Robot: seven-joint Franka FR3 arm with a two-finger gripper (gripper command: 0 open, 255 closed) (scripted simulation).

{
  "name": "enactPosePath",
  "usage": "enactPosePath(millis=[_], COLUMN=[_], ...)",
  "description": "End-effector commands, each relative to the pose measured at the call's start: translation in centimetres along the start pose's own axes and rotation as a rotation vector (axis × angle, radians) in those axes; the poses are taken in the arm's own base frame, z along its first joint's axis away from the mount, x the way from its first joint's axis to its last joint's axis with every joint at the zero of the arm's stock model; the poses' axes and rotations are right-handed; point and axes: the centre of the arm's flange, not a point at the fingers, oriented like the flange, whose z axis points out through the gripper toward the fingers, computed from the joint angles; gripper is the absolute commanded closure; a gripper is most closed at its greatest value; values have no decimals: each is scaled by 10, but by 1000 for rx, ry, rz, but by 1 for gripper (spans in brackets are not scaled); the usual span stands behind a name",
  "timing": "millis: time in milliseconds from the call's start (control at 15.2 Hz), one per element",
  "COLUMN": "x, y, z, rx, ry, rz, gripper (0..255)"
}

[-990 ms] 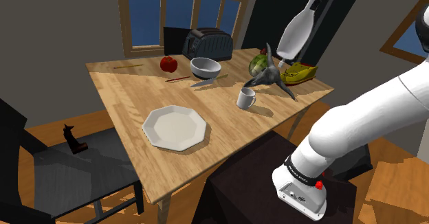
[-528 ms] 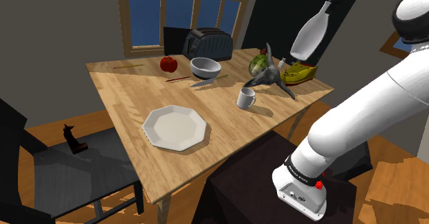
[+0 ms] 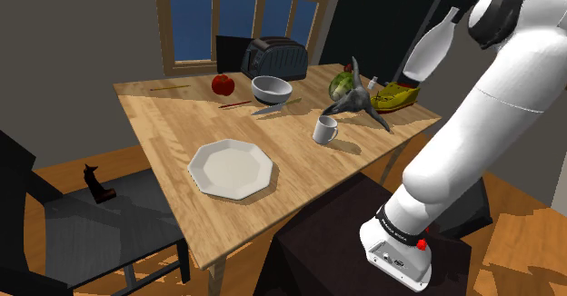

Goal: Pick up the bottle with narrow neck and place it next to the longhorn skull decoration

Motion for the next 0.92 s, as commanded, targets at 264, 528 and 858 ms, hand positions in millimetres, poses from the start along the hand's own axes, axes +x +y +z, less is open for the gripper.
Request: enactPosePath(millis=[264, 528, 858], x=[-29, -31, -34], y=[44, 44, 44], z=[7, 28, 54], rx=[-4, -4, -4], ry=[-1, -1, -1], rz=[-9, -9, -9], gripper=[255, 255, 255])
